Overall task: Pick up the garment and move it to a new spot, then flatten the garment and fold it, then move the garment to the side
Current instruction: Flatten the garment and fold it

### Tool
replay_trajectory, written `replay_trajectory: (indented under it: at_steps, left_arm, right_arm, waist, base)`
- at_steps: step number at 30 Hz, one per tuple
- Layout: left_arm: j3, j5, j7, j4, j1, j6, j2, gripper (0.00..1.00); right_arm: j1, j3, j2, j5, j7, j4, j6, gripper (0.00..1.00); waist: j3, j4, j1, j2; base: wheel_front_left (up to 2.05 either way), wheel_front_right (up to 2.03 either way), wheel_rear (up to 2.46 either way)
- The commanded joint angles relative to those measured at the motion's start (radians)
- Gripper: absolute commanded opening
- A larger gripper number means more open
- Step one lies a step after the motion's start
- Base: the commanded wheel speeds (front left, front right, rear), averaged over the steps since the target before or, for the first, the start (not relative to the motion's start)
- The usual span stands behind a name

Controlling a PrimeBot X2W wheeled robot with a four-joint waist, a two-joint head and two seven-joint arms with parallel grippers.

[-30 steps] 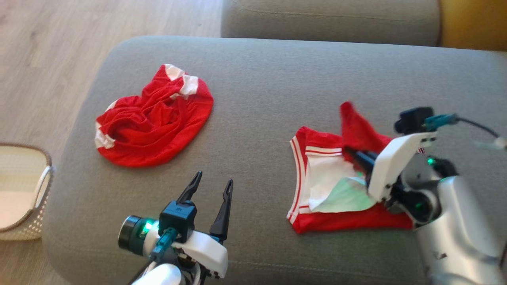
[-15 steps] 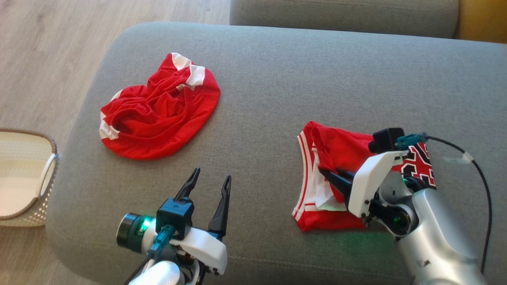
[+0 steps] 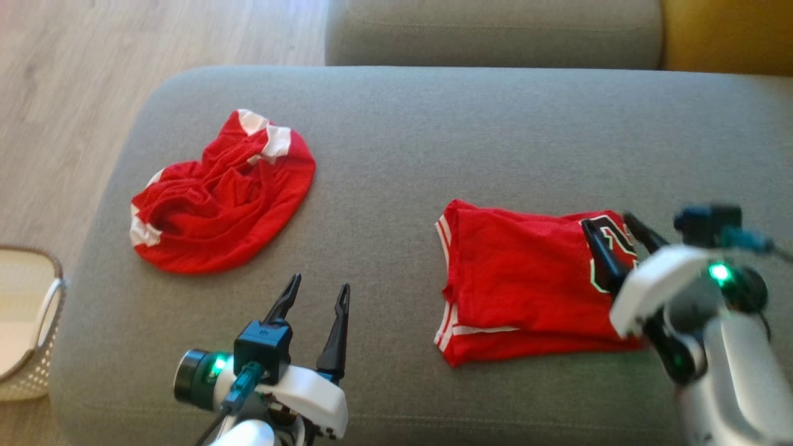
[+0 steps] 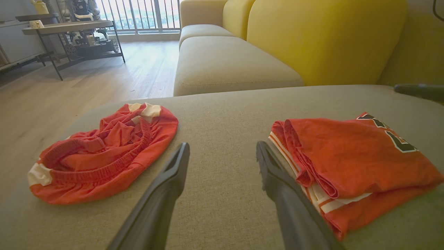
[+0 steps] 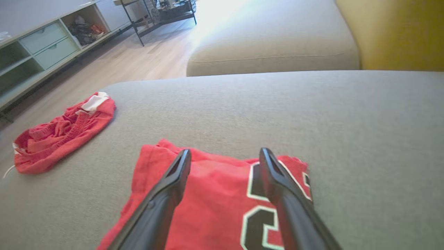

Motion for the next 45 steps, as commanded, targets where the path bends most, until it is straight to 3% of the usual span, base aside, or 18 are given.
replay_trajectory:
  at_steps: [1,5,14,22,30,45]
  left_arm:
    - [0.048,0.011,-0.012,-0.035,-0.020,0.009,0.005,1.00]
    - [0.072,0.018,-0.012,-0.052,0.003,0.019,-0.001,1.00]
    - [0.199,0.129,-0.012,-0.108,0.119,0.013,-0.044,1.00]
    - [0.329,0.251,-0.012,-0.153,0.236,-0.013,-0.105,1.00]
    - [0.406,0.329,-0.012,-0.144,0.306,-0.094,-0.151,1.00]
    - [0.511,0.400,-0.012,-0.101,0.357,-0.193,-0.232,1.00]
  right_arm:
    - [0.027,-0.007,0.008,-0.037,-0.060,-0.056,0.000,1.00]
    - [0.085,-0.014,0.013,-0.081,-0.153,-0.091,0.000,1.00]
    - [0.225,-0.015,0.022,-0.280,-0.518,-0.123,0.000,1.00]
    - [0.316,-0.036,0.034,-0.303,-0.533,-0.202,0.000,1.00]
    - [0.396,-0.052,0.035,-0.281,-0.533,-0.232,0.000,1.00]
    - [0.431,-0.056,0.036,-0.241,-0.533,-0.222,0.000,1.00]
  waist:
    - [-0.020,-0.018,0.0000,0.0000]
    - [-0.031,-0.033,0.0000,0.0000]
    - [-0.033,-0.070,0.0000,0.0000]
    - [-0.058,-0.078,0.0000,0.0000]
    - [-0.083,-0.083,0.0000,0.0000]
    - [-0.106,-0.091,0.0000,0.0000]
  base:
    - [0.00,0.00,0.00]
    - [0.00,0.00,0.00]
    - [0.00,0.00,0.00]
    - [0.00,0.00,0.00]
    - [0.00,0.00,0.00]
    - [0.00,0.00,0.00]
